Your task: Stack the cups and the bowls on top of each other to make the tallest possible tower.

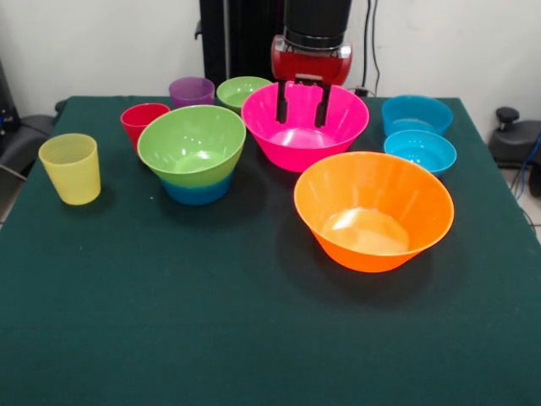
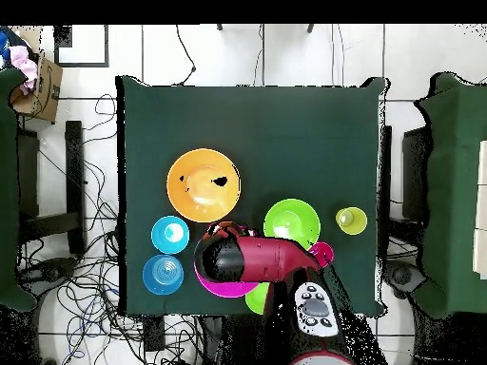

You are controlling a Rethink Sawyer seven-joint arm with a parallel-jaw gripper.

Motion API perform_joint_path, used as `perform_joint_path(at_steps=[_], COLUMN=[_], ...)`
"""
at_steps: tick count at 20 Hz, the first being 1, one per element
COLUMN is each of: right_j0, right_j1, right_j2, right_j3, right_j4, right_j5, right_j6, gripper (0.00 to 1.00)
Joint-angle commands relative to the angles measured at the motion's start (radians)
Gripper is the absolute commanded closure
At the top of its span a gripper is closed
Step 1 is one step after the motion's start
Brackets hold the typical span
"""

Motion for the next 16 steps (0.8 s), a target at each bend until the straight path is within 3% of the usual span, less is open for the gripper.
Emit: perform_joint_path(at_steps=[1,10,16], right_j0=[0.039,0.012,0.036], right_j1=[0.057,0.059,0.045], right_j2=[0.040,0.065,0.049], right_j3=[-0.109,-0.122,-0.103], right_j4=[0.062,0.066,0.075], right_j5=[-0.020,-0.014,-0.019], right_j6=[0.165,0.129,0.158], gripper=[0.00,0.00,0.00])
